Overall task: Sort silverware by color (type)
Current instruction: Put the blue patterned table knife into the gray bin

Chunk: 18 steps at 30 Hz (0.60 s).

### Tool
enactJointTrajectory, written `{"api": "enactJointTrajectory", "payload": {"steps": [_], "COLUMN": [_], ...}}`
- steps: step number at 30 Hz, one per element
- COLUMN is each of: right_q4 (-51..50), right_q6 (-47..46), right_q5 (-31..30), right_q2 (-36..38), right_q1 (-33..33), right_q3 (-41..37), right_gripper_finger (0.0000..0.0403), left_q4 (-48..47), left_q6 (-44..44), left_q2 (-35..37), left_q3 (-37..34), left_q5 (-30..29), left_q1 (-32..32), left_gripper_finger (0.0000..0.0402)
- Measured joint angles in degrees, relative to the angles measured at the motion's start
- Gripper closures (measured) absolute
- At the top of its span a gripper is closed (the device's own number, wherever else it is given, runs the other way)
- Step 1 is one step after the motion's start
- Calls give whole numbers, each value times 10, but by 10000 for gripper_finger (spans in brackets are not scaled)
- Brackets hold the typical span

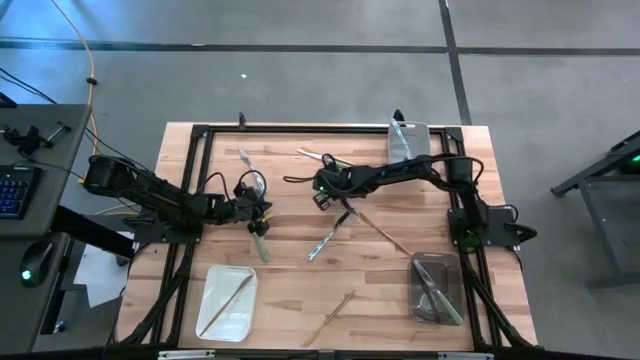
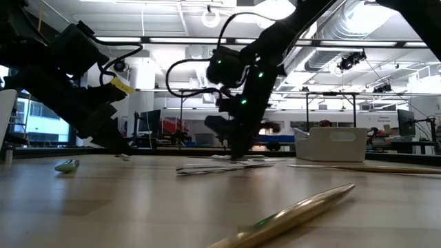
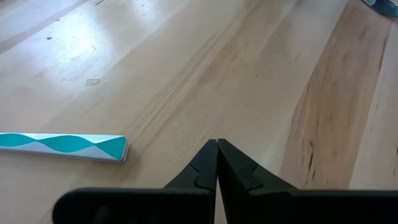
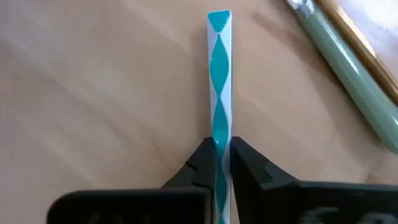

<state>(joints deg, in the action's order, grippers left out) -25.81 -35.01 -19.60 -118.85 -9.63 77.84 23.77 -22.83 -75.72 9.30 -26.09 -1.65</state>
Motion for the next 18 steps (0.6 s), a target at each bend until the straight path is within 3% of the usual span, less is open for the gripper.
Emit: {"api": "enactJointTrajectory", "payload": {"steps": [6, 12, 15, 18], "right_q4": [-60, -186, -145, -9], "right_q6": [54, 80, 124, 207], "right_q5": [-68, -230, -275, -272], "right_q2": [105, 215, 279, 363], "right_q1": [1, -10, -35, -77], "right_q3": [0, -5, -66, -178], "right_gripper_finger": [399, 401, 401, 402], "left_q4": [0, 1, 1, 1], "left_q6": [5, 5, 5, 5], "left_q2": [0, 0, 0, 0], "left_q3": [0, 0, 0, 0], "left_q5": [-2, -14, -17, -18], "left_q1": [-11, -23, -27, -31], "left_gripper_finger": [401, 401, 401, 401]}}
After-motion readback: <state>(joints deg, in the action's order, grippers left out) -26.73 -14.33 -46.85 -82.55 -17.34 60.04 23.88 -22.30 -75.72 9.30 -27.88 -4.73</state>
